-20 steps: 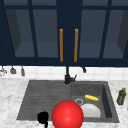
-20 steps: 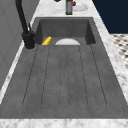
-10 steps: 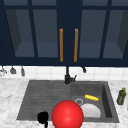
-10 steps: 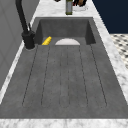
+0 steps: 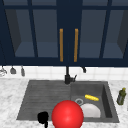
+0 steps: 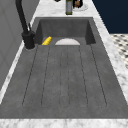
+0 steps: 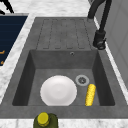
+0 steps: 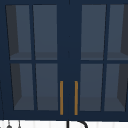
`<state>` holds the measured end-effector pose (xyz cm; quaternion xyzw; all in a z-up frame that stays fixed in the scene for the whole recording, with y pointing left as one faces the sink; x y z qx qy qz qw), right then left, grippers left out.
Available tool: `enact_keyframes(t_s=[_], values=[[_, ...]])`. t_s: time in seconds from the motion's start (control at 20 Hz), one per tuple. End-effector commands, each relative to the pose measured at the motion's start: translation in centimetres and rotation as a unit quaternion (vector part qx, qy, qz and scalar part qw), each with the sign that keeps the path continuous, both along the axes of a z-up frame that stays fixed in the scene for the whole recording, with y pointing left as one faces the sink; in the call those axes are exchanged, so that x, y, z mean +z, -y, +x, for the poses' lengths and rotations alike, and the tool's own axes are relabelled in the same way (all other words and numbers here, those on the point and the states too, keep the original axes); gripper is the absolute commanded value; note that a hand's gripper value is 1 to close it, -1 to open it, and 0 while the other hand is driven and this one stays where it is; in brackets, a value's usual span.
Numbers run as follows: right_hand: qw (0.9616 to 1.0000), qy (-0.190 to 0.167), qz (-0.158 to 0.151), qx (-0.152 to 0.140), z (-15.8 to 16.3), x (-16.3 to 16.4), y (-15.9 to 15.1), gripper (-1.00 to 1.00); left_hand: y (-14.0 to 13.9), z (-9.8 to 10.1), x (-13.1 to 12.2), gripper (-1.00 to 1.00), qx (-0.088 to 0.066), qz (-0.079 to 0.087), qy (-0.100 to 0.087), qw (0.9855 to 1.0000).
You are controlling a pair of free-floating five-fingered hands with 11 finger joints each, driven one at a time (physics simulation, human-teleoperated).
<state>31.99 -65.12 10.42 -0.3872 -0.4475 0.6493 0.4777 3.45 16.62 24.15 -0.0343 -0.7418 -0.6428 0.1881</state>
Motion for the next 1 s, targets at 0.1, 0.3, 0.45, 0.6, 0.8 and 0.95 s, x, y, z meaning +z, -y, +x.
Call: enact_keyframes(t_s=[0.1,0.3,0.45,0.6,0.8,0.95], values=[[0.9998,-0.003,0.017,0.007,-0.6,-1.8,2.0,-1.0,0.0,0.0,0.0,0.0,0.0,0.0,0.0,1.0],[0.9965,0.057,0.06,0.005,-1.3,2.4,3.7,-1.0,0.0,0.0,0.0,0.0,0.0,0.0,0.0,1.0],[0.9967,0.052,0.062,0.002,-1.3,4.4,5.0,-1.0,0.0,0.0,0.0,0.0,0.0,0.0,0.0,1.0],[0.9976,0.045,0.052,0.006,-1.1,6.6,4.8,-1.0,0.0,0.0,0.0,0.0,0.0,0.0,0.0,1.0],[0.9977,0.041,0.054,-0.009,-1.2,8.9,5.4,-1.0,0.0,0.0,0.0,0.0,0.0,0.0,0.0,1.0],[0.9978,0.036,0.055,-0.012,-1.3,9.9,5.6,-1.0,0.0,0.0,0.0,0.0,0.0,0.0,0.0,1.0]])
